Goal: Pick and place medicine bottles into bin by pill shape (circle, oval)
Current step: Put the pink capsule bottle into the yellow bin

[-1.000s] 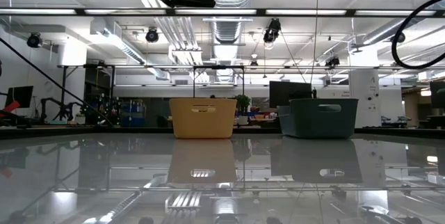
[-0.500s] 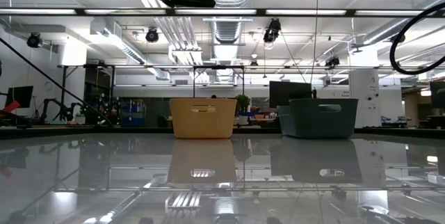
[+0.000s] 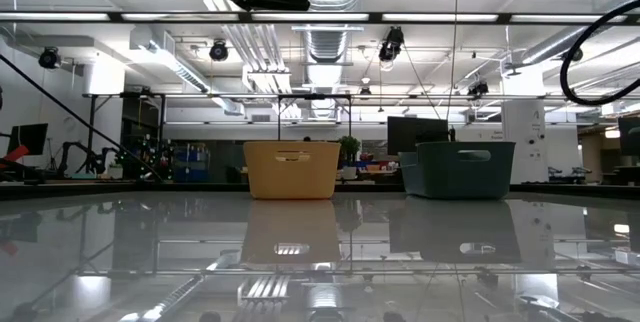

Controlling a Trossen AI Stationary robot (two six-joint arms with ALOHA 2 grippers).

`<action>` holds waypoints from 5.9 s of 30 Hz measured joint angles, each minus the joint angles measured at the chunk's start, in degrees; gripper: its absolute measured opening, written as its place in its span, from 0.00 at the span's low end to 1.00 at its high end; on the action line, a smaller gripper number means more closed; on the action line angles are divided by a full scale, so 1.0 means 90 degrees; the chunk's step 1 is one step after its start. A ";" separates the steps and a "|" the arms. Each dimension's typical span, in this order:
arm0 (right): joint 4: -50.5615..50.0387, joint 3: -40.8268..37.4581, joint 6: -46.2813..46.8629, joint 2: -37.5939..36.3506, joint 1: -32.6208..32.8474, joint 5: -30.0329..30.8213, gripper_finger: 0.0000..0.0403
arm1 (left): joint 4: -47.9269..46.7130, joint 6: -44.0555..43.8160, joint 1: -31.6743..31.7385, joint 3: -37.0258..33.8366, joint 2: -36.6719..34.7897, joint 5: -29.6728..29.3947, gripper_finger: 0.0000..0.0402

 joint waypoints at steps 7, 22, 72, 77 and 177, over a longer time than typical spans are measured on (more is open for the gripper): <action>-0.0042 0.0065 -0.0041 -0.0387 -0.0255 0.0355 0.29 | -0.0056 0.0007 0.0000 -0.0010 0.0000 0.0000 0.43; -0.0036 0.0615 -0.1940 -0.0804 -0.1542 0.1838 0.29 | -0.0498 0.0002 0.0000 -0.0019 0.0000 0.0002 0.43; 0.1131 0.4068 -1.0033 -0.0146 -0.6117 0.2337 0.29 | -0.0522 0.0135 0.0000 -0.1070 -0.1746 -0.0434 0.43; 0.0653 0.5021 -1.0492 0.0480 -0.6241 0.2261 0.29 | -0.0530 0.0136 0.0000 -0.1222 -0.1972 -0.0439 0.43; -0.0507 0.9187 -1.2786 0.6207 -0.7831 0.1064 0.29 | -0.0708 0.0301 0.0002 -0.1795 -0.3364 -0.1319 0.43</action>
